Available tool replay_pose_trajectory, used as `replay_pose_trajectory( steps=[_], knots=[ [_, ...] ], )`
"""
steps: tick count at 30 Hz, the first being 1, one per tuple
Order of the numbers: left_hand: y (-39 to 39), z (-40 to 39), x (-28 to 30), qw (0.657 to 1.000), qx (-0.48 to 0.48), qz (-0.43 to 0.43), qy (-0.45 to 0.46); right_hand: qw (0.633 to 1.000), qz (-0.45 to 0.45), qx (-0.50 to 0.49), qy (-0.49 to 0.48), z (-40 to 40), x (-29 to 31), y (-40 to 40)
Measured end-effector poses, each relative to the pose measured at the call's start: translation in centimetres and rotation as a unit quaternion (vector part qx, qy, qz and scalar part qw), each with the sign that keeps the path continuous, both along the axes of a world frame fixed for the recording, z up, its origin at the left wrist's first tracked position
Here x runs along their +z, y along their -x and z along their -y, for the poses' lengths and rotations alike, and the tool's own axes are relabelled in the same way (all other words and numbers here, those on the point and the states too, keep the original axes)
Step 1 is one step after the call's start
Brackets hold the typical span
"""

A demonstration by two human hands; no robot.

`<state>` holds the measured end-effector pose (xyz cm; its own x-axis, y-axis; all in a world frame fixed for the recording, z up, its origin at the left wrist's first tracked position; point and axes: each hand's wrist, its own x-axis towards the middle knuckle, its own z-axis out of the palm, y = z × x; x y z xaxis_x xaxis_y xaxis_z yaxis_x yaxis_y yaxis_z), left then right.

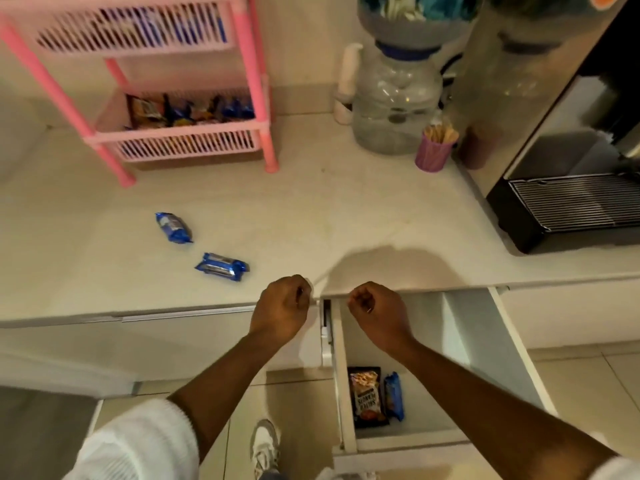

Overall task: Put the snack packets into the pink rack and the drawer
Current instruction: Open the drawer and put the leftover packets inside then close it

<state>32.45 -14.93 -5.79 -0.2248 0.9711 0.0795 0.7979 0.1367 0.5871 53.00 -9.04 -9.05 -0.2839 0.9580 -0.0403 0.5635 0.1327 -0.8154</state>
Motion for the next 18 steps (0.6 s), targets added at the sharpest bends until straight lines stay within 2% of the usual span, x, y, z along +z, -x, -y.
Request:
replay_pose_trajectory(
  steps=[7, 12, 18],
  knots=[
    [11.8, 0.4, 2.5, 0.997, 0.067, -0.02, -0.021, 0.998, -0.027, 0.033, -0.052, -0.8, 2.8, 11.8],
    [19.5, 0.2, 2.7, 0.994, 0.101, -0.023, -0.036, 0.994, 0.024, 0.072, -0.076, -0.9, 2.6, 20.0],
    [26.2, -2.2, 1.6, 0.985, 0.163, 0.016, -0.052, 0.982, 0.099, 0.126, -0.103, -0.7, 2.0, 26.6]
  ],
)
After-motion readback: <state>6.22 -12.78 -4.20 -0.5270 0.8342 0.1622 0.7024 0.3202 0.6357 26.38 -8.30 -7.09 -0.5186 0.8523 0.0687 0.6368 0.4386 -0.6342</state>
